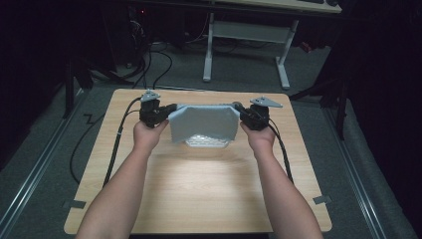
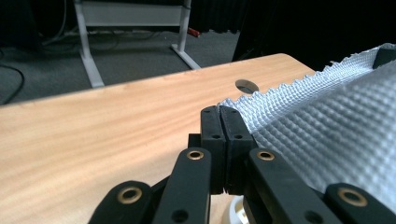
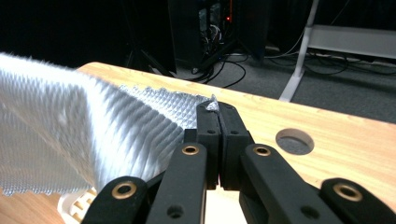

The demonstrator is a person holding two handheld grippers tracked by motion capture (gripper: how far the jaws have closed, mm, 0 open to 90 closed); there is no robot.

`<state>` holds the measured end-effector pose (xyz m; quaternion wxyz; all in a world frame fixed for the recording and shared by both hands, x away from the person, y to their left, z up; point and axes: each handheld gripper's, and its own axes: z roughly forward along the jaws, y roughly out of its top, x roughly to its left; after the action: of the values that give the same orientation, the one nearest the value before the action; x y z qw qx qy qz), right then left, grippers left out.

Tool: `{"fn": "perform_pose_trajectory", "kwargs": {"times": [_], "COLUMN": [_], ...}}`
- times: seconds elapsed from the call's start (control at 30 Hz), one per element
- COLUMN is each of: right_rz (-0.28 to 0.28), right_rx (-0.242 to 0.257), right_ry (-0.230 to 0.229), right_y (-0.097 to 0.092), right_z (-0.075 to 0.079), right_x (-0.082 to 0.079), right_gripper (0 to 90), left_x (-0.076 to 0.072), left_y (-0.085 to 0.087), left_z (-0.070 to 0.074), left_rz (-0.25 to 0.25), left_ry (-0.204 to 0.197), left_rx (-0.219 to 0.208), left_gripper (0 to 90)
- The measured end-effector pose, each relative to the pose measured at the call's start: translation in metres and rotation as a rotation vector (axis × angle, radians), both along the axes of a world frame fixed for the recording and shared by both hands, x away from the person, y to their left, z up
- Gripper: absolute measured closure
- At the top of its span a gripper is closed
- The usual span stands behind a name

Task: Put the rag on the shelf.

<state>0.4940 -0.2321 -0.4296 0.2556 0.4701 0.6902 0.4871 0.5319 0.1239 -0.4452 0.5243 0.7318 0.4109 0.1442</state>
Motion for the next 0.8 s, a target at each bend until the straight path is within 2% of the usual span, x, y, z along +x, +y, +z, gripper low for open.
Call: {"fn": "perform_pose_trajectory", "kwargs": {"times": [0.27, 0.43, 0.53, 0.67, 0.8], "right_rz": [-0.010, -0.021, -0.026, -0.034, -0.039], "right_rx": [-0.005, -0.015, -0.009, -0.002, 0.003], "right_ry": [0.029, 0.049, 0.045, 0.070, 0.080], "right_y": [-0.003, -0.008, -0.010, -0.013, -0.016], "right_z": [-0.016, -0.026, -0.029, -0.035, -0.037], "right_x": [-0.003, -0.007, -0.008, -0.010, -0.010], "right_gripper": [89.5, 89.5, 89.3, 88.8, 83.1], "left_x": [0.000, 0.000, 0.001, 0.001, 0.001], "left_y": [-0.004, -0.009, -0.011, -0.014, -0.014], "left_z": [-0.020, -0.026, -0.029, -0.031, -0.031], "left_rz": [-0.015, -0.028, -0.033, -0.036, -0.025], "left_ry": [0.049, 0.068, 0.077, 0.082, 0.083], "left_rx": [-0.008, -0.010, -0.016, -0.015, -0.019], "left_gripper": [89.4, 89.2, 88.9, 88.3, 85.2]}}
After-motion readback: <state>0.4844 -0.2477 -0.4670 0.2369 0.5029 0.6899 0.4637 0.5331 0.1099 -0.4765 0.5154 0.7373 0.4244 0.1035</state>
